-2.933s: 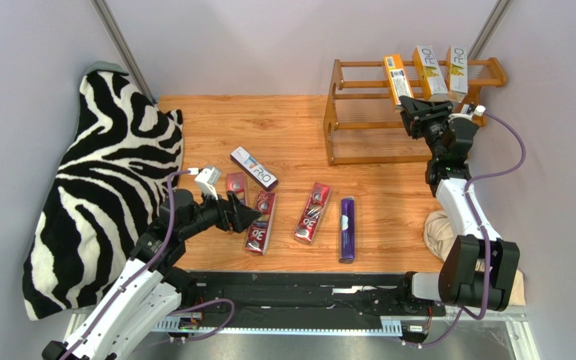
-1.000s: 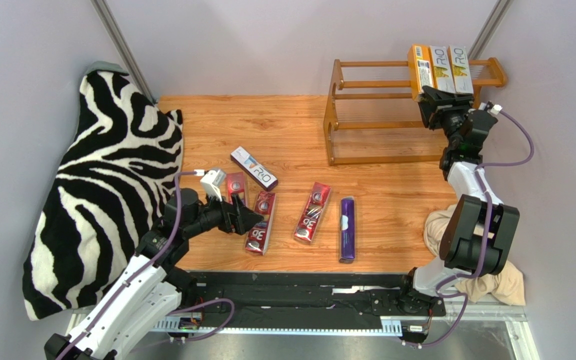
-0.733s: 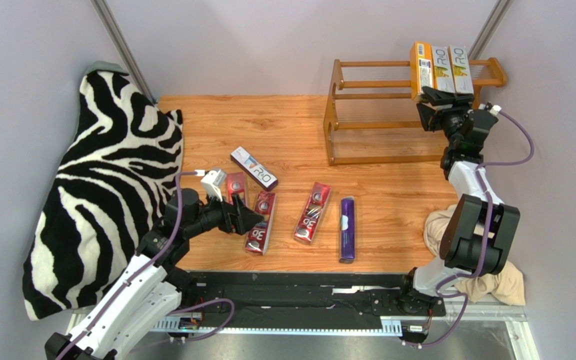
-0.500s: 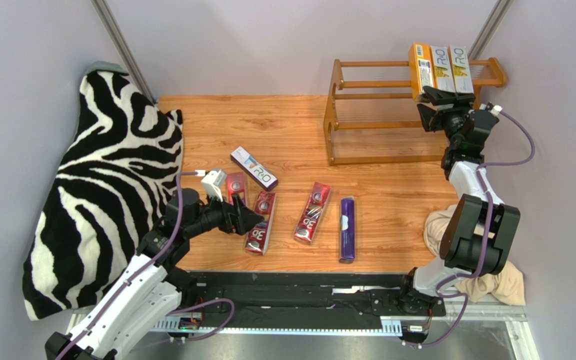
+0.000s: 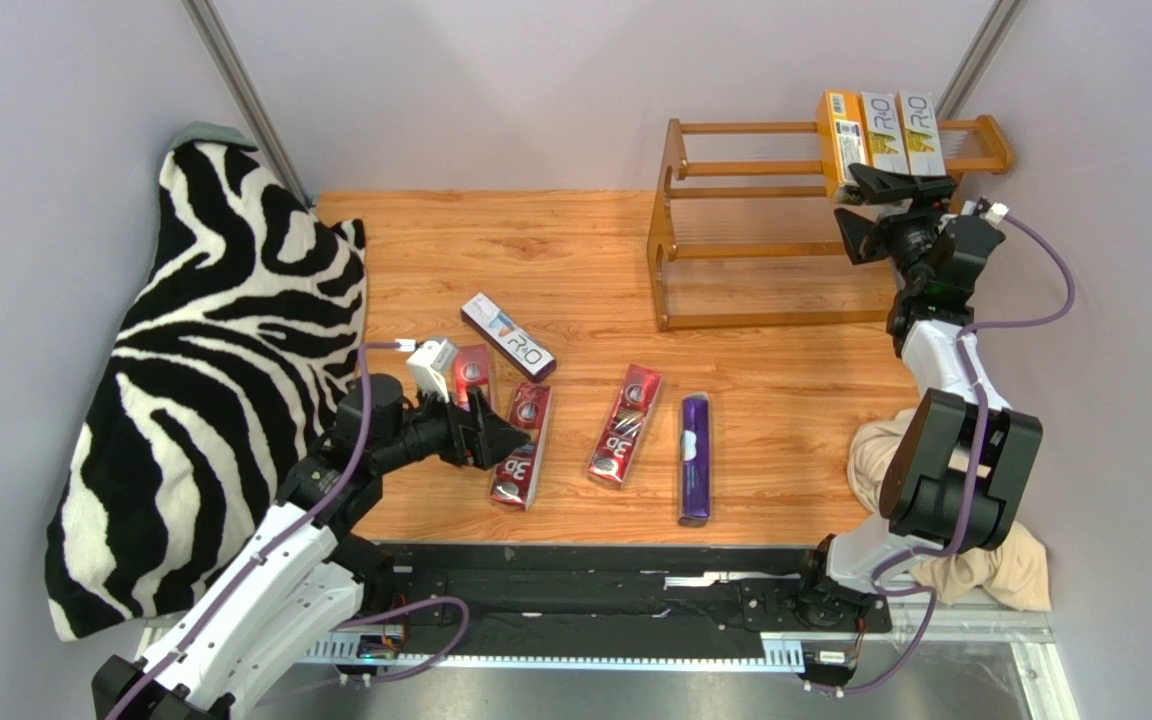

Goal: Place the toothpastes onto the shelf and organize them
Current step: Place the toothpaste on the shelf.

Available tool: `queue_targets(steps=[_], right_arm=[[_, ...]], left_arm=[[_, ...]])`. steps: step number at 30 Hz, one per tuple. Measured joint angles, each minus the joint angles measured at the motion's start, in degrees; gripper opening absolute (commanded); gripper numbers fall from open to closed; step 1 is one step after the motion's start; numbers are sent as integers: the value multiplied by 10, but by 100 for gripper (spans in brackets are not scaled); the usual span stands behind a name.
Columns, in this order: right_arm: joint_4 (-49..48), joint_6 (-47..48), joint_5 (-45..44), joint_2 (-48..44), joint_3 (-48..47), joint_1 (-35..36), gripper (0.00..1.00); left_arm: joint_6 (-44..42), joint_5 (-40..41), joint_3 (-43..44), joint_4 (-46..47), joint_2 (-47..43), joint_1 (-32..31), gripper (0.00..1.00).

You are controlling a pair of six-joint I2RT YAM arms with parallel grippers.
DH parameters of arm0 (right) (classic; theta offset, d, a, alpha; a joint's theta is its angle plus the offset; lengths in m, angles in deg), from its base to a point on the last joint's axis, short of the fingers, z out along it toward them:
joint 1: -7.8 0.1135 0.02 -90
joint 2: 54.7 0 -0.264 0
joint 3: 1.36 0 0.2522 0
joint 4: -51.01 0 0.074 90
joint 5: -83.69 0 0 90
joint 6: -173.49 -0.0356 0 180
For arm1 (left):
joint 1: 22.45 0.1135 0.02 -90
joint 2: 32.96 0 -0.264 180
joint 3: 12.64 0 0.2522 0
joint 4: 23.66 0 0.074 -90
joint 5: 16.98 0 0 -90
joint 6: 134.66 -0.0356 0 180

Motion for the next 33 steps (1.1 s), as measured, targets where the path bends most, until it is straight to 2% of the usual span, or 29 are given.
queue_targets(steps=[5, 10, 14, 21, 27, 33], right_arm=[[8, 6, 7, -2, 0, 0, 91], [12, 8, 14, -12, 0, -1, 98], [16, 14, 22, -37, 2, -3, 100], [53, 38, 34, -109, 18, -6, 100], [92, 59, 53, -159, 76, -13, 100], [190, 122, 63, -281, 152, -18, 100]], left_arm=[[0, -3, 0, 1, 0, 0, 92], [0, -6, 0, 1, 1, 0, 92], [0, -7, 0, 2, 3, 0, 92], [0, -8, 0, 6, 4, 0, 92], [0, -10, 0, 9, 3, 0, 92], [0, -10, 0, 9, 2, 0, 93]])
